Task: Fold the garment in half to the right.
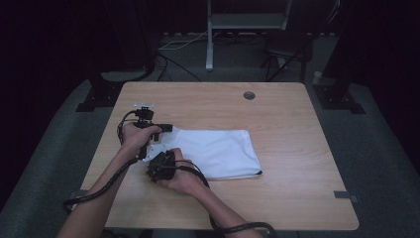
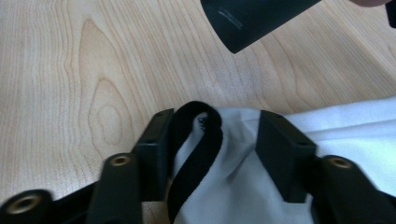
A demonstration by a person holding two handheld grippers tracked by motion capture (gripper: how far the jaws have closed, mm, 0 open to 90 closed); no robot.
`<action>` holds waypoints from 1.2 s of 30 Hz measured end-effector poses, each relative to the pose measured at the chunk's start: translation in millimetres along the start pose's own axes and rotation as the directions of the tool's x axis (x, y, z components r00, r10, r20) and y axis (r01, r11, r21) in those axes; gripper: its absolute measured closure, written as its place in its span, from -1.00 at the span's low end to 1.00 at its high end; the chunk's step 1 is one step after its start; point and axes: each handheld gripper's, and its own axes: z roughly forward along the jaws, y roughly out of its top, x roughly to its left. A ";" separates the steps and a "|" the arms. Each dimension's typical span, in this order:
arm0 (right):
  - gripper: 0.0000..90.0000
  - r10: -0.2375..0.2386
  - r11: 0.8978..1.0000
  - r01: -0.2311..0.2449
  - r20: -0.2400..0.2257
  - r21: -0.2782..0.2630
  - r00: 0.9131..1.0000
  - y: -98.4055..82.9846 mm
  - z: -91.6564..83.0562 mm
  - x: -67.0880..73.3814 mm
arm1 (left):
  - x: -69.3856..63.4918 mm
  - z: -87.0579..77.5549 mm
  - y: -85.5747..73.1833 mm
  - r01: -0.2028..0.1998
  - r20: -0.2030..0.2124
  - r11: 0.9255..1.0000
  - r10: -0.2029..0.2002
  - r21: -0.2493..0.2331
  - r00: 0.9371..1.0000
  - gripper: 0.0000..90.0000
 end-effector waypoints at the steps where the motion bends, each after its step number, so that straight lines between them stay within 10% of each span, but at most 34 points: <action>1: 0.21 0.008 1.000 -0.008 -0.004 -0.003 1.000 -0.2 0.3 -0.5 | 0.3 0.0 0.0 0.000 -0.001 1.000 0.000 0.000 1.000 0.82; 9: 0.73 0.010 1.000 -0.010 0.030 0.003 1.000 -1.4 -0.6 -3.5 | 0.7 1.2 -0.6 0.010 -0.001 1.000 -0.010 -0.002 1.000 0.82; 36: 0.77 0.084 0.971 -0.085 -0.015 -0.224 0.996 -4.3 -65.0 -12.6 | -13.7 -4.9 14.6 -0.004 0.016 1.000 0.004 -0.021 1.000 0.83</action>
